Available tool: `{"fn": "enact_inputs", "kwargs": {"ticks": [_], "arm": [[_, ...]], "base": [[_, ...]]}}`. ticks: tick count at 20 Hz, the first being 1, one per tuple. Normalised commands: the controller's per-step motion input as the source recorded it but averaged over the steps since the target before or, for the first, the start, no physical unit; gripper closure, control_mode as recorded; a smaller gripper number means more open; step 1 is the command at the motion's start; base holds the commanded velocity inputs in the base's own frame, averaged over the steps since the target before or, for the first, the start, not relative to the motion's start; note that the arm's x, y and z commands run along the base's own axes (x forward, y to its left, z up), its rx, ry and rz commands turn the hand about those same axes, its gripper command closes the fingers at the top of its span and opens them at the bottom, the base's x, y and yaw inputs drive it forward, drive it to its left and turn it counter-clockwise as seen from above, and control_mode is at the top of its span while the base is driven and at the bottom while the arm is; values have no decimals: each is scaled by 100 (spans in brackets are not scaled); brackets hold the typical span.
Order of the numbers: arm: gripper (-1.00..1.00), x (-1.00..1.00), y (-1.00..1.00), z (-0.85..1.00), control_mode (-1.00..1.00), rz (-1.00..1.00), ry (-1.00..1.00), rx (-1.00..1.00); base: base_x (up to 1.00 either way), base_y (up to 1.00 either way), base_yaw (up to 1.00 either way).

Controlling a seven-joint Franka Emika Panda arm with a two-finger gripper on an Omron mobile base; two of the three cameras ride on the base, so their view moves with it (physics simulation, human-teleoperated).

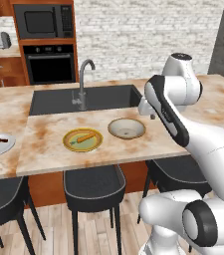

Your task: Pick the chicken drumstick and carrot from their plates and place them in the bowl. Then put the bowl in the fridge.

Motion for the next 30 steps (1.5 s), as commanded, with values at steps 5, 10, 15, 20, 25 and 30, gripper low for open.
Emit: {"fn": "enact_inputs", "kwargs": {"ticks": [5,10,15,20,25,30], "arm": [[-100,-5,8,-5,-100,1,-7,0],[-100,0,51,-19,-100,15,-7,-2],[-100,12,60,-15,-100,19,0,-1],[-100,27,48,-13,-100,39,1,-11],[-100,35,29,-12,-100,46,4,-6],[-100,27,31,-15,-100,46,0,-9]], "base": [[0,0,0],[0,0,0],[0,0,0],[0,0,0],[0,0,0],[0,0,0]]}}
